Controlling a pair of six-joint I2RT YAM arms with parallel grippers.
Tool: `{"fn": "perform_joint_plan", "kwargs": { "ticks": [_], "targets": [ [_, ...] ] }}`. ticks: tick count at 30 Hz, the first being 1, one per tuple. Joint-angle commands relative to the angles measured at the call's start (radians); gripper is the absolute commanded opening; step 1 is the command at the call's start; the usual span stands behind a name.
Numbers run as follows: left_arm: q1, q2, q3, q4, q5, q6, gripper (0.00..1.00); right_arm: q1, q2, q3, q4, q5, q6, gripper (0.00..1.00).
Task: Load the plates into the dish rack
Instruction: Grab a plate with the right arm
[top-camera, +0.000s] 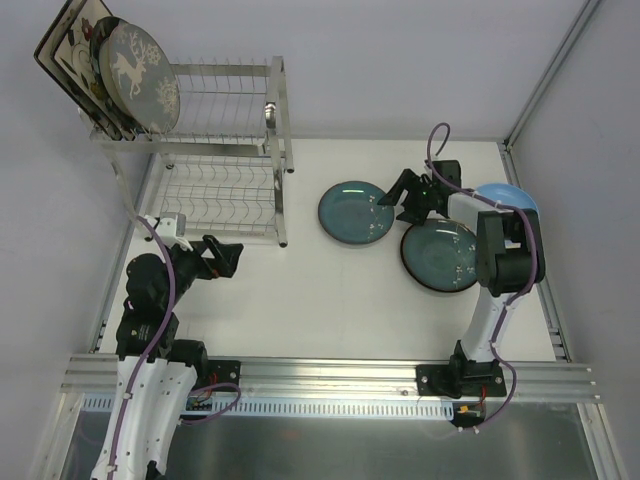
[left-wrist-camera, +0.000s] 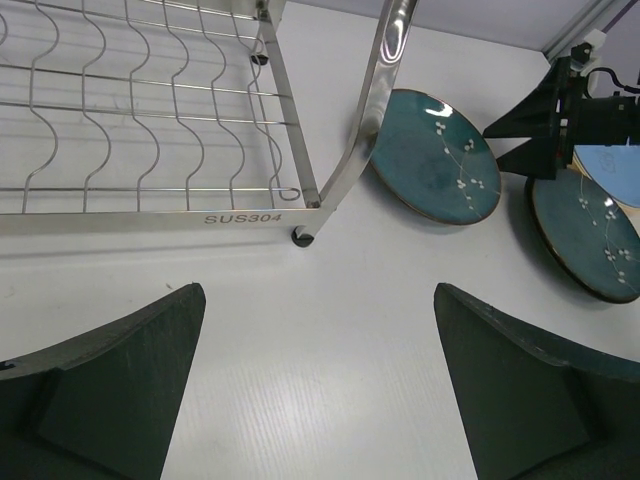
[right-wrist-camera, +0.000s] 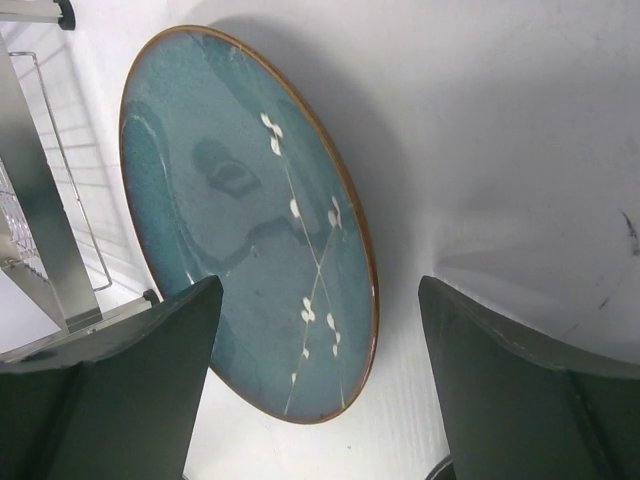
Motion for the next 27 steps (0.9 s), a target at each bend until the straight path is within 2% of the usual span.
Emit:
{"fn": "perform_joint_plan", "kwargs": {
  "ticks": [1,8,16,22,27],
  "targets": [
    [-0.012,0.008,0.006,0.006,0.041,-0.003,0.99,0.003,0.025,0.021,0.050,-0.040,-0.007,0.83],
    [-0.015,0.014,0.011,0.009,0.043,0.003,0.99,0.018,0.073,0.011,0.074,-0.103,-0.007,0.79],
    [-0.015,0.020,0.011,0.006,0.063,-0.002,0.99,0.033,0.114,-0.003,0.099,-0.150,-0.013,0.68],
    [-0.016,0.032,0.018,0.006,0.084,-0.005,0.99,0.039,0.125,-0.002,0.119,-0.169,-0.018,0.51],
    [-0.021,0.055,0.034,0.006,0.107,-0.016,0.99,0.041,0.110,0.000,0.136,-0.184,-0.010,0.31]
  ]
}}
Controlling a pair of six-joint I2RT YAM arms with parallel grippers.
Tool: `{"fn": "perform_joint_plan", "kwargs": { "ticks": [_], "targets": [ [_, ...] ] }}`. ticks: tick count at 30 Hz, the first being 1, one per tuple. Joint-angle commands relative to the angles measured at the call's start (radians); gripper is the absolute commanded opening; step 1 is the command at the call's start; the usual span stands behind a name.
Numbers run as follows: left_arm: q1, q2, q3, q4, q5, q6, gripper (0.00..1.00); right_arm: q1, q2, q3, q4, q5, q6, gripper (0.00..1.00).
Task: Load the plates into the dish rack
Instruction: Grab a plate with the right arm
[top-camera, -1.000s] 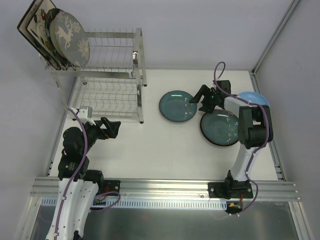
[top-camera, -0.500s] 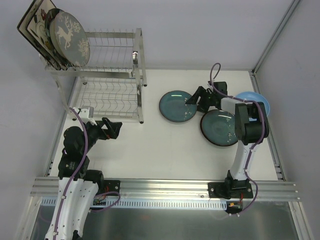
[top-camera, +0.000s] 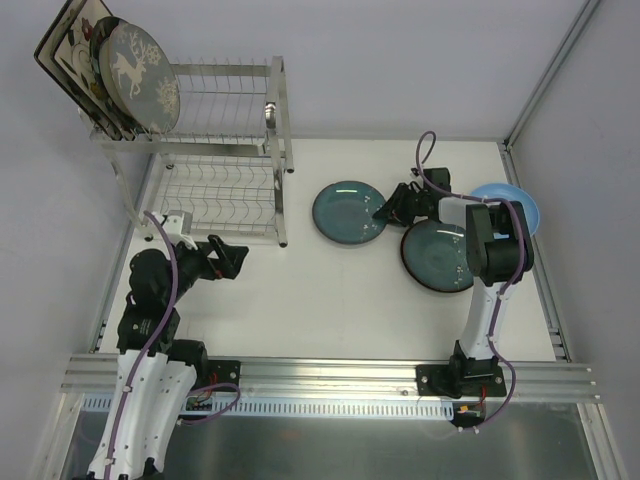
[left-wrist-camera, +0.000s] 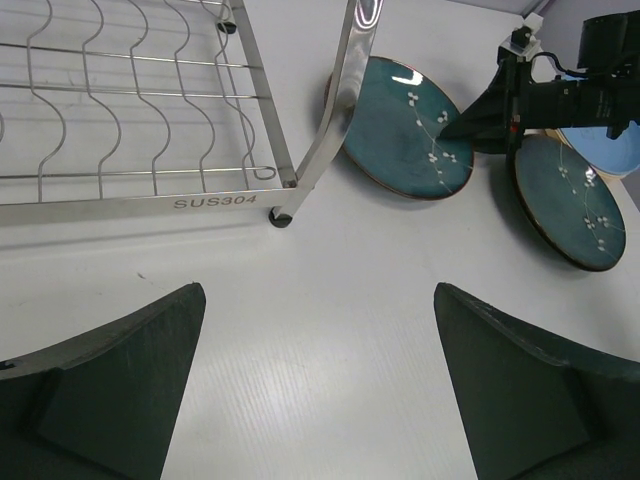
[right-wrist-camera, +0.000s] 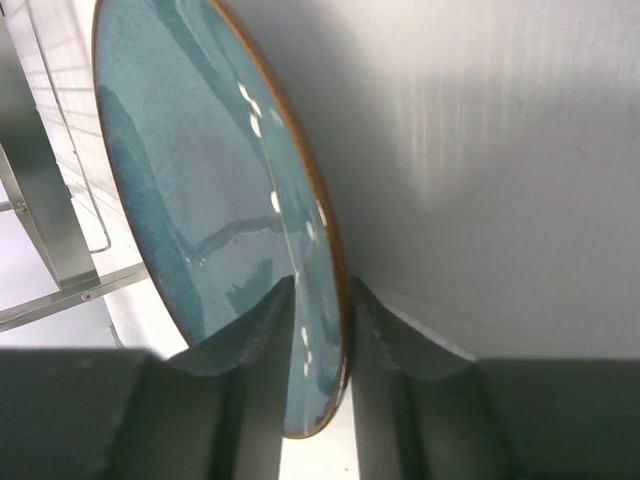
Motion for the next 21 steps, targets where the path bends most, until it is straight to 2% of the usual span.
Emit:
{"fn": "perform_joint_plan", "kwargs": {
  "ticks": [1,4,5,8,21],
  "targets": [
    [-0.013,0.018,0.038,0.008,0.044,-0.018,0.99,0.013,-0.008,0.001,0.032,-0.036,-0.005,0.29],
    [-0.017,0.036,0.057,0.008,0.056,-0.030,0.99,0.012,-0.034,-0.004,0.032,-0.043,0.003,0.17],
    [-0.020,0.044,0.060,0.008,0.053,-0.035,0.99,0.012,-0.042,-0.007,0.036,-0.044,0.006,0.10],
    [-0.023,0.064,0.077,0.008,0.047,-0.057,0.99,0.012,-0.085,-0.028,0.044,-0.049,0.020,0.02],
    [-0.091,0.205,0.140,0.033,0.067,-0.207,0.99,0.001,-0.303,-0.146,0.087,-0.092,0.100,0.01]
  ]
}}
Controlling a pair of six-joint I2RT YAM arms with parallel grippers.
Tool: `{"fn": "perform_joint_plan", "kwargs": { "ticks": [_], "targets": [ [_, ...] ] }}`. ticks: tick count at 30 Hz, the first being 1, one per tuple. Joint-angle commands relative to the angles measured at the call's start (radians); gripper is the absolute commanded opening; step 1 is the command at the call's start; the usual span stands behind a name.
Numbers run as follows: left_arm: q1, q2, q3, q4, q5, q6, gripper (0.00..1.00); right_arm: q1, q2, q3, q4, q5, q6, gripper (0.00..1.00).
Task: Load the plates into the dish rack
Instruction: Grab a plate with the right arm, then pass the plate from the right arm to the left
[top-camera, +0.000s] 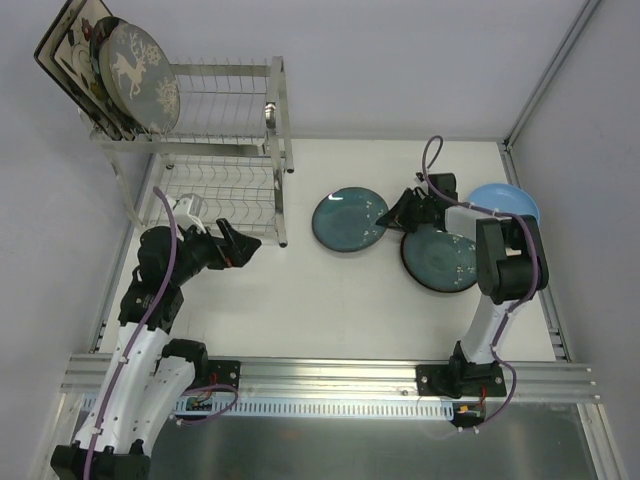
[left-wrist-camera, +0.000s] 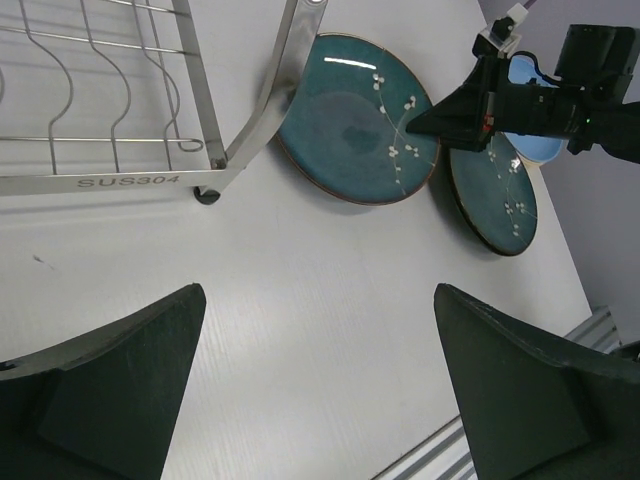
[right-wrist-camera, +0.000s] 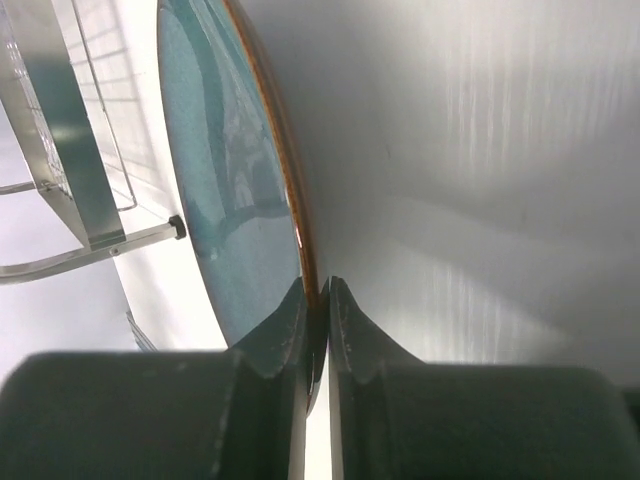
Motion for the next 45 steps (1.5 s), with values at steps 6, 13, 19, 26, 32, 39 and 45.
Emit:
{"fn": "perform_joint_plan", "kwargs": {
  "ticks": [6,13,19,26,32,39,45],
  "targets": [
    [-0.093,0.088,0.032,0.081,-0.008,-0.127,0.99,-0.011,-0.271,-0.099,0.085,-0.113,0.076,0.01],
    [-0.243,0.173,0.045,0.127,-0.109,-0.184,0.99,-0.019,-0.435,-0.206,0.079,-0.153,0.096,0.00],
    [-0.349,0.263,0.066,0.170,-0.171,-0.221,0.99,-0.027,-0.572,-0.302,0.081,-0.205,0.122,0.00],
    [-0.403,0.325,0.098,0.208,-0.212,-0.268,0.99,-0.031,-0.728,-0.394,0.148,-0.267,0.185,0.00],
    [-0.444,0.348,0.112,0.254,-0.221,-0.311,0.98,-0.031,-0.849,-0.417,0.144,-0.302,0.187,0.00],
    [-0.498,0.377,0.141,0.320,-0.207,-0.323,0.98,-0.030,-0.919,-0.391,0.130,-0.319,0.196,0.01],
    [-0.526,0.391,0.134,0.378,-0.215,-0.340,0.97,-0.030,-0.942,-0.366,0.151,-0.342,0.216,0.01]
  ]
}}
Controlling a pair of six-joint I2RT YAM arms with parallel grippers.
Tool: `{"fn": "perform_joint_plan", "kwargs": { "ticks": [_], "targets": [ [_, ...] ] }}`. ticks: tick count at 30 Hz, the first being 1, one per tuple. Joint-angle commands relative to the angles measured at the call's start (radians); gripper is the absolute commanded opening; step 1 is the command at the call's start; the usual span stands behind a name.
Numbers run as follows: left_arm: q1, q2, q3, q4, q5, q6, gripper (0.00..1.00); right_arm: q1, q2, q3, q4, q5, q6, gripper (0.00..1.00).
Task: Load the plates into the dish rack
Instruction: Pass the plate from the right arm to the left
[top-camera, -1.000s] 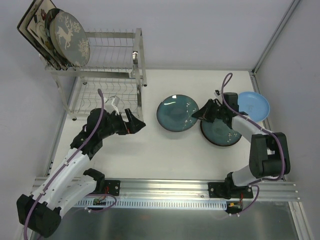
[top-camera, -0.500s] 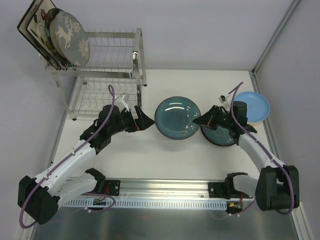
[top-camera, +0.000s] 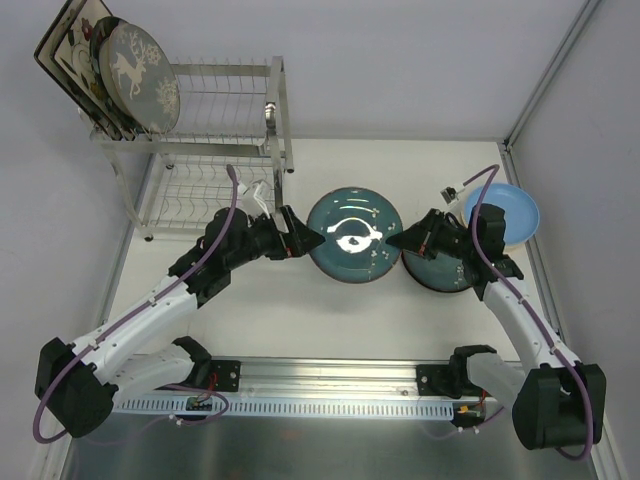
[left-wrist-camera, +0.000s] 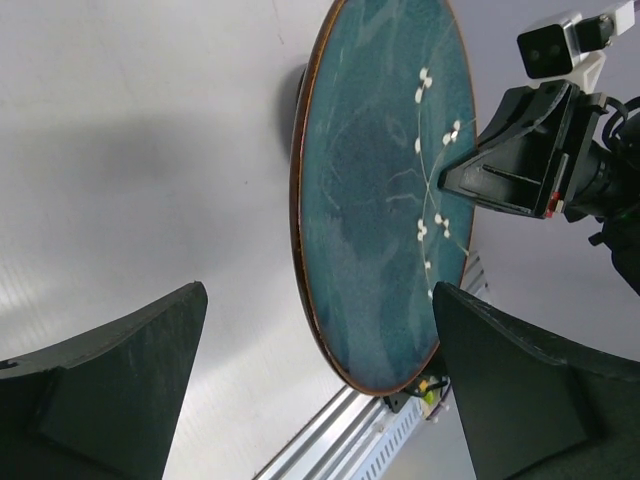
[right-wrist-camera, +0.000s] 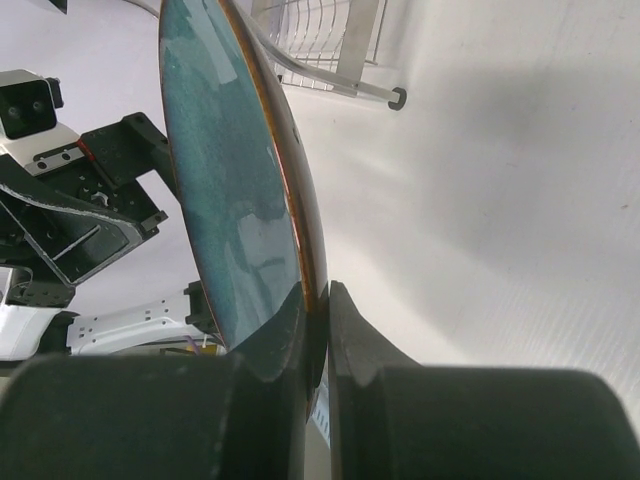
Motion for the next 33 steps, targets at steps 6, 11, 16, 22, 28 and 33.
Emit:
{"fn": "perform_joint_plan", "kwargs": {
  "ticks": [6,11,16,22,28,33],
  "targets": [
    [-0.041,0.027,0.037,0.119,-0.003,-0.025,0.91,-0.002,-0.075,0.097,0.161,-0.112,0.077,0.00],
    [-0.059,0.044,0.039,0.155,0.002,-0.048,0.86,-0.002,-0.082,0.114,0.173,-0.118,0.087,0.01],
    [-0.076,0.073,0.042,0.212,0.007,-0.086,0.78,-0.001,-0.090,0.123,0.176,-0.121,0.084,0.00],
    [-0.087,0.084,0.039,0.240,-0.001,-0.123,0.60,0.002,-0.095,0.117,0.178,-0.118,0.077,0.01],
    [-0.087,0.079,0.040,0.255,-0.009,-0.151,0.35,0.004,-0.098,0.112,0.152,-0.115,0.047,0.01],
    [-0.087,0.092,0.046,0.263,0.000,-0.161,0.23,0.004,-0.096,0.117,0.133,-0.109,0.030,0.01]
  ]
}}
